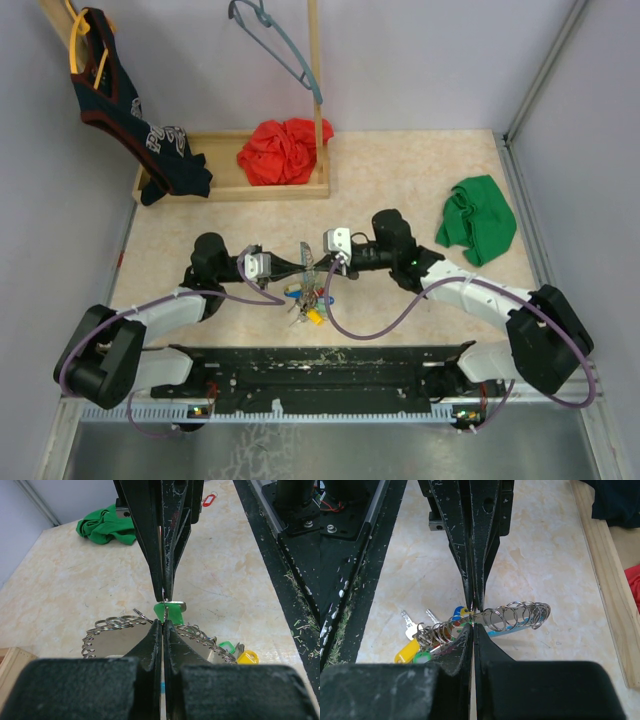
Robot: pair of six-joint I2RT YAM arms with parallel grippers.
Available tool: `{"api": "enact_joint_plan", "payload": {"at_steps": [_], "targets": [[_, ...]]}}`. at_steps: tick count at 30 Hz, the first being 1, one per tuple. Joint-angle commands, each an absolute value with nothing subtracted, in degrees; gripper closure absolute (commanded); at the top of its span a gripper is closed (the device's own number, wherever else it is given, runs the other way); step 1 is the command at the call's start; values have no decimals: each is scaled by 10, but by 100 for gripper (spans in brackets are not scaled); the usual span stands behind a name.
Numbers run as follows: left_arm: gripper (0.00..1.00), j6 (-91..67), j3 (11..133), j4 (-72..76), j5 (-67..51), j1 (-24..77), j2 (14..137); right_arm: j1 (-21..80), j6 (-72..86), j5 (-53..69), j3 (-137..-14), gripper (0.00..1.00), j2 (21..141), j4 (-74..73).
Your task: Put the keys on the keyring
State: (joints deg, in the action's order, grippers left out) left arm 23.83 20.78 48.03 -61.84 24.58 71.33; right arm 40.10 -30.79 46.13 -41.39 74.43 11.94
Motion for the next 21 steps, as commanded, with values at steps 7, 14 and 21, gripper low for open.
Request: {"api": "enact_joint_plan", "payload": {"at_steps": [7, 14, 21], "targets": [[100, 234, 222, 508, -632, 242, 717, 411, -320, 472, -452, 100, 753, 112], [100, 234, 222, 508, -626, 242, 717, 411, -317, 447, -439, 100, 728, 110], [100, 233, 221, 507, -624, 241, 714, 411, -315, 454, -435, 100, 721, 109]]}}
